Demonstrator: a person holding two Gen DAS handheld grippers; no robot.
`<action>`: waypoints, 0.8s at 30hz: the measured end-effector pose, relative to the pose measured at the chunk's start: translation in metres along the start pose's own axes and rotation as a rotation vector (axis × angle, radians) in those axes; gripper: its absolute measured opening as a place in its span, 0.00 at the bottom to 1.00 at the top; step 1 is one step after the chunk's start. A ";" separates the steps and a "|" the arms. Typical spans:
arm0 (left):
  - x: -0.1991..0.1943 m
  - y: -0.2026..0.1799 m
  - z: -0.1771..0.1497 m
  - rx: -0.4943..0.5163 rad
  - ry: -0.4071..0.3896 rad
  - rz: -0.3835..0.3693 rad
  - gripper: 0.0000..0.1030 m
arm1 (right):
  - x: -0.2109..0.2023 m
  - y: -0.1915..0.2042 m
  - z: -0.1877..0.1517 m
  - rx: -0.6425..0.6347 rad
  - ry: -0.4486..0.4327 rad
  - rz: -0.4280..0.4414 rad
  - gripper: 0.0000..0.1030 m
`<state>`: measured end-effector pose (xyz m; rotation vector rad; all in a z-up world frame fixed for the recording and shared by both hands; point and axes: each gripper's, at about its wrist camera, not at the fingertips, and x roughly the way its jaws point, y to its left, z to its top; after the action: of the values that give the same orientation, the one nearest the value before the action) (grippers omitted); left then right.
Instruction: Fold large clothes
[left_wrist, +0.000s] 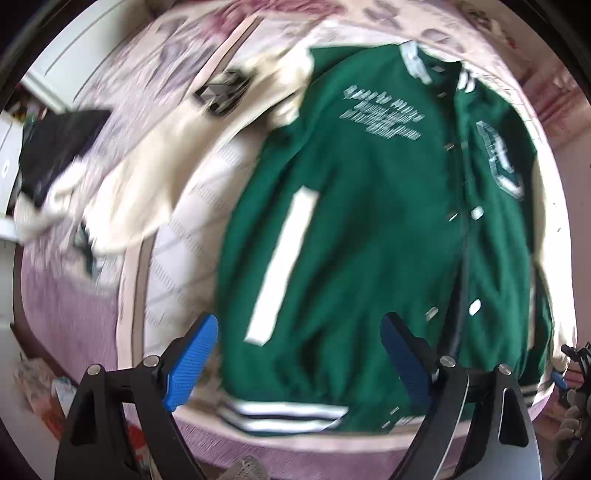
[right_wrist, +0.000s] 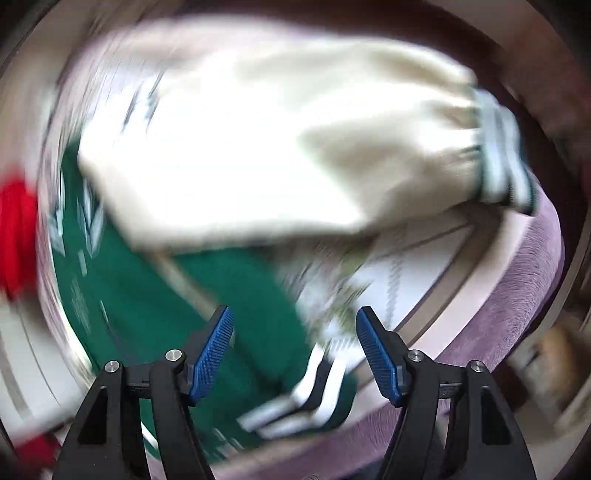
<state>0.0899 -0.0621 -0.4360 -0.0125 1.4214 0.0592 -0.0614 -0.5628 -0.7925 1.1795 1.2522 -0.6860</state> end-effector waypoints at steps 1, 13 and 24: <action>0.005 -0.019 0.012 0.020 -0.004 -0.002 0.88 | 0.003 -0.012 0.006 0.069 -0.020 0.028 0.69; 0.142 -0.158 0.050 0.358 0.054 0.132 0.88 | 0.048 -0.093 0.053 0.487 -0.308 0.497 0.12; 0.180 -0.125 0.093 0.183 0.195 -0.007 1.00 | -0.046 -0.009 0.094 0.357 -0.416 0.396 0.04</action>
<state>0.2148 -0.1766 -0.6035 0.1309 1.6171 -0.0804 -0.0478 -0.6619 -0.7608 1.4338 0.5383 -0.8220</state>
